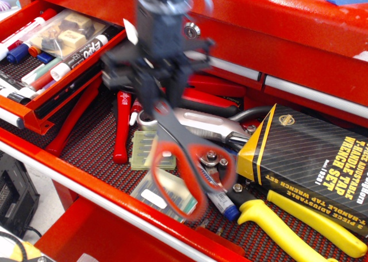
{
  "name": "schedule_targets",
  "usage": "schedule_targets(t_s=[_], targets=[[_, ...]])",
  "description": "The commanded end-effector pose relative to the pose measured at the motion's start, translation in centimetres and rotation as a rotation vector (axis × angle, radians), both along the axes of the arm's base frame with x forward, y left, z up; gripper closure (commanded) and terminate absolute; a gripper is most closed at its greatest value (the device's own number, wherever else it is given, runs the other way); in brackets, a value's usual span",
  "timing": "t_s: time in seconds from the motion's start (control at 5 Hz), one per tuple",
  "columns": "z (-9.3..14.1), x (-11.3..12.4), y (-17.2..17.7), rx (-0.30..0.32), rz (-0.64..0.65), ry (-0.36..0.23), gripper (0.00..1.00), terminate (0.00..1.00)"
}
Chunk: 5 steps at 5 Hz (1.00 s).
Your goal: Pick up scissors and put into drawer
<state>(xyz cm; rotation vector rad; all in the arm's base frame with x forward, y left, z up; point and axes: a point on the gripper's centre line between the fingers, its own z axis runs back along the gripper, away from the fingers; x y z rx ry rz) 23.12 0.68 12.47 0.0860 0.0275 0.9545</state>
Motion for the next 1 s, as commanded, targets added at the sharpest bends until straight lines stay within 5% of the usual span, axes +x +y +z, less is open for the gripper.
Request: schedule_targets(t_s=[0.0,0.4,0.6,0.8], targets=[[4.1,1.9,6.5,0.014,0.108,0.004,1.0,0.0],[4.9,2.8,15.5,0.001,0.058,0.058,1.0,0.0],[4.5,3.8,19.6,-0.076,-0.075,0.126,1.0,0.0],[3.7,3.9,21.6,-0.013,-0.131,0.09,1.0,1.0]])
